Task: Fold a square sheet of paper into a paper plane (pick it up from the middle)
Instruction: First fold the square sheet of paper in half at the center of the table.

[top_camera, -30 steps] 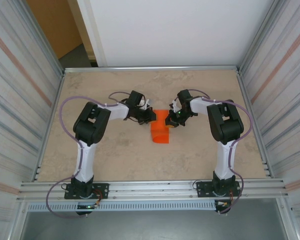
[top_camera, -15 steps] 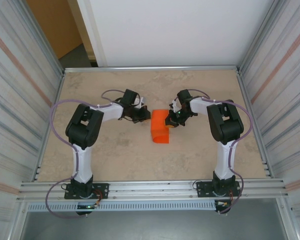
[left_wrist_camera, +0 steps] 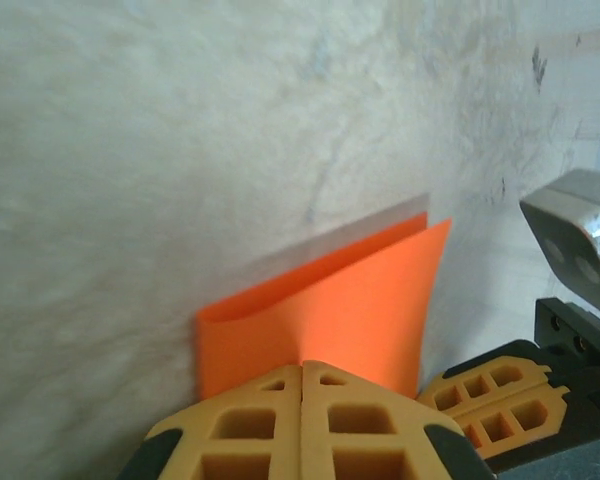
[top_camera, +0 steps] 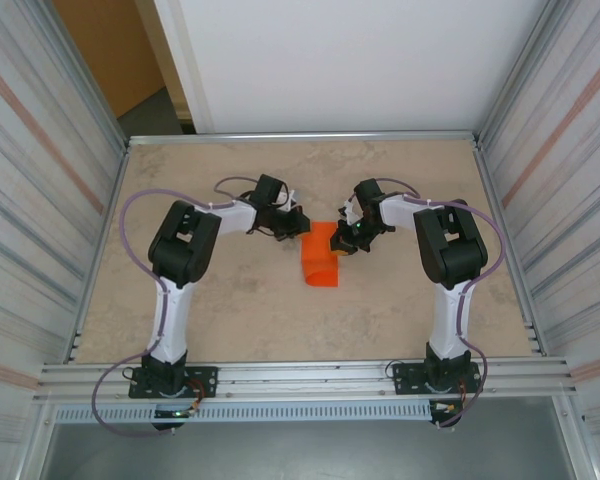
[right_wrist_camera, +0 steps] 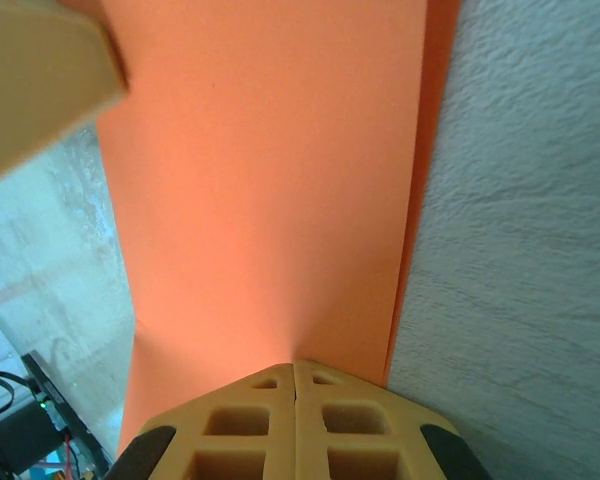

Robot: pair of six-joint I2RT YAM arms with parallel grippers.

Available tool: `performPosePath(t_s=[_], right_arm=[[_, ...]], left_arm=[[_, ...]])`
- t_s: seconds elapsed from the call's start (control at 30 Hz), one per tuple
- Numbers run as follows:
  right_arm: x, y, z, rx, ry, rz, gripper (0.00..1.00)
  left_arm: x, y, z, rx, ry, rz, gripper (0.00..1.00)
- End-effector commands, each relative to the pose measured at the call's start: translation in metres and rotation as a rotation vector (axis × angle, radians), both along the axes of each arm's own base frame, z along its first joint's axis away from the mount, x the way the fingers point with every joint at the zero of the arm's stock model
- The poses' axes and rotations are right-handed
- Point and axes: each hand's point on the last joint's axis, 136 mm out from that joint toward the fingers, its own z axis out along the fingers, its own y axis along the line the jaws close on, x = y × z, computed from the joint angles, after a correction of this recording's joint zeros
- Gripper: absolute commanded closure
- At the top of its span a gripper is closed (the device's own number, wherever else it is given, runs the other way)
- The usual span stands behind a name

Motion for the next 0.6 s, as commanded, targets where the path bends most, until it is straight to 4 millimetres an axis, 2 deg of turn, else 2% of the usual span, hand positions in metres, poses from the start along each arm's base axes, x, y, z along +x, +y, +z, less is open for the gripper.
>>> performPosePath(t_s=[0.0,0.13,0.2,0.23,0.27,0.3,0.43,0.57], right_arm=[[-0.051,-0.063,-0.079,-0.375,0.172,-0.003,1.00],[-0.049,-0.062,-0.078,-0.371,0.169,-0.004,1.00],[-0.050,-0.062,-0.078,-0.369,0.170,-0.005,1.00],[-0.050,-0.063,-0.078,-0.370,0.172,-0.005,1.00],[-0.051,-0.062,-0.078,-0.370,0.171,-0.004,1.00],[-0.050,-0.062,-0.078,-0.369,0.171,-0.003,1.00],[-0.051,-0.063,-0.078,-0.370,0.173,-0.004,1.00],[-0.051,-0.063,-0.079,-0.371,0.175,-0.005,1.00]], left_arm=[[0.010,0.040,-0.017,0.077,0.029,0.070,0.98],[0.011,0.038,0.007,0.024,-0.014,0.051,0.97],[0.009,0.028,0.025,-0.005,-0.052,0.032,0.97],[0.006,0.022,0.028,-0.013,-0.061,0.017,0.97],[0.005,0.016,0.045,-0.030,-0.098,0.006,0.97],[0.002,0.010,0.049,-0.035,-0.109,-0.008,0.97],[-0.003,-0.010,0.045,-0.044,-0.111,-0.022,0.97],[-0.002,-0.024,0.020,-0.039,-0.051,-0.031,0.97]])
